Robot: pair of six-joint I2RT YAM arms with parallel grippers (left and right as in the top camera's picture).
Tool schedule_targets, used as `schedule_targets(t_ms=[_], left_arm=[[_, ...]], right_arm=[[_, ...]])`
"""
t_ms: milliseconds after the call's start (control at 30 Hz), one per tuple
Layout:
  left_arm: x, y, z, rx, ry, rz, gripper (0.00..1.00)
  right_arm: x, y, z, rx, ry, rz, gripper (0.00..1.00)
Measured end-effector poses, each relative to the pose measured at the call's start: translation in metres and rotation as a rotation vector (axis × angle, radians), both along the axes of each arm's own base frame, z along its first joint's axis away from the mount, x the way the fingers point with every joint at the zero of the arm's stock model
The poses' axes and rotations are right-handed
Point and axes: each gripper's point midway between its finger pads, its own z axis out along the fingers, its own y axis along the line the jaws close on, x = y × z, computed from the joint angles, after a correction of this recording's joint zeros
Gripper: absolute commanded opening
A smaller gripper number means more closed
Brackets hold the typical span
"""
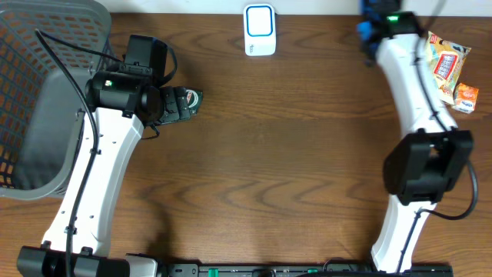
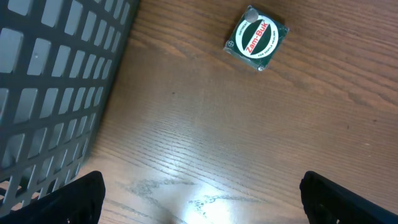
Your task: Scan the item barcode
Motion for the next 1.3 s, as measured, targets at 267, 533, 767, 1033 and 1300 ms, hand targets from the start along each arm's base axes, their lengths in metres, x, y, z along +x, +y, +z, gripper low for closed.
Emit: schedule_targets(t_ms=[267,533,767,1033,1300], left_arm=[[0.0,0.0,0.0,0.0,0.0,0.0,0.98],[0.0,0.0,0.0,0.0,0.0,0.0,0.99],[0.0,0.0,0.0,0.0,0.0,0.0,0.99],[0.0,0.0,0.0,0.0,0.0,0.0,0.99],[0.0,0.0,0.0,0.0,0.0,0.0,0.99]], right_arm=[[-0.06,-0.095,-0.02,0.031,0.15,-0.249,0.76],[-0.074,-0.093,-0.037,0.171,0.195,-0.272,0.91],[-0.043,0.022,-0.053,0.672,0.179,0.024,0.99],[-0.017,0.185,-0.03,0.915,0.131,0.439,0.99],[-0.034,0.319,-0.022,0.826,0.111,0.681,0.99]])
